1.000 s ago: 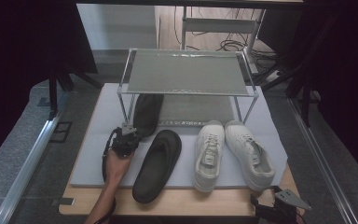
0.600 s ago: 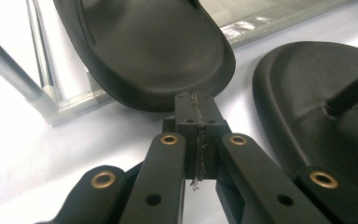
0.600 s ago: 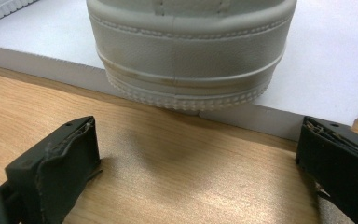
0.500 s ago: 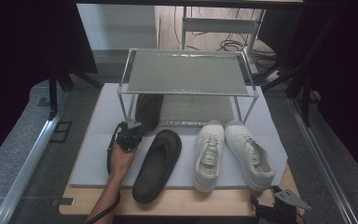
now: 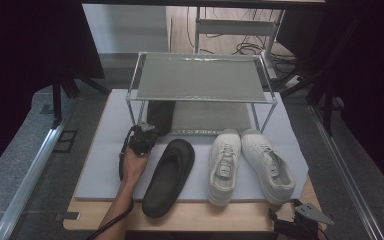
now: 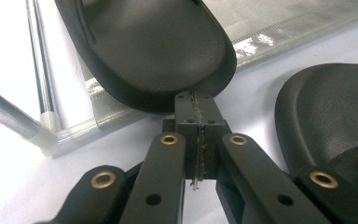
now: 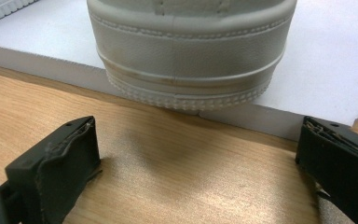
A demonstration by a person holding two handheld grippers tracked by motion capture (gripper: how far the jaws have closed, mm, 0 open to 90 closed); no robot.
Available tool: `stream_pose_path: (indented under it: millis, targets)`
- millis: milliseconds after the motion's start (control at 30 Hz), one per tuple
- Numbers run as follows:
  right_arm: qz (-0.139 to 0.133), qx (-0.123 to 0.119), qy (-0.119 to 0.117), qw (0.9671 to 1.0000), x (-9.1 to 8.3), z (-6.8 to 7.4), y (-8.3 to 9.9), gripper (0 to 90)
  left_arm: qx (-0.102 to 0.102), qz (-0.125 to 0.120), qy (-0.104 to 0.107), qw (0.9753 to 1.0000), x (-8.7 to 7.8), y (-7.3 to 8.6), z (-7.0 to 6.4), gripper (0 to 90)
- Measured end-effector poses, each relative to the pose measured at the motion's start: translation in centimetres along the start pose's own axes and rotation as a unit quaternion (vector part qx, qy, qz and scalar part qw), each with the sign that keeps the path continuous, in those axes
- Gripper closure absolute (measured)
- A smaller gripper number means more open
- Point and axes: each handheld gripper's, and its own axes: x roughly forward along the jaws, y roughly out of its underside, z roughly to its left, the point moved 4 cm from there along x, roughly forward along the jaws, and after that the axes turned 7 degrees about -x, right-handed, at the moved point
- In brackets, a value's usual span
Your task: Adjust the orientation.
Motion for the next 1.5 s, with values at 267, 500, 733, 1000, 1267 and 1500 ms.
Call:
stream_pose_path:
  millis: [267, 500, 733, 1000, 1267, 1500]
  targets:
    - [0.0, 0.0, 0.0, 1.0, 0.0, 0.0, 0.0, 0.0, 0.004, -0.006, 0.015, 0.9999, -1.1, -0.2, -0.2, 89.1]
    - [0.0, 0.0, 0.0, 1.0, 0.0, 0.0, 0.0, 0.0, 0.003, -0.01, 0.033, 0.9994, -2.6, -0.1, -0.4, 84.6]
    - [0.0, 0.0, 0.0, 1.0, 0.0, 0.0, 0.0, 0.0, -0.004, -0.023, 0.048, 0.9986, -5.2, 0.6, -0.5, 83.1]
    - [0.0, 0.0, 0.0, 1.0, 0.0, 0.0, 0.0, 0.0, -0.01, -0.03, 0.066, 0.9973, -7.9, 1.9, -0.7, 78.1]
    - [0.0, 0.0, 0.001, 1.0, 0.0, 0.0, 0.0, 0.0, -0.006, -0.032, 0.081, 0.9962, -10.2, 3.6, -1.4, 74.8]
    - [0.0, 0.0, 0.001, 1.0, 0.0, 0.0, 0.0, 0.0, 0.006, -0.035, 0.094, 0.9949, -11.9, 4.6, -2.5, 71.9]
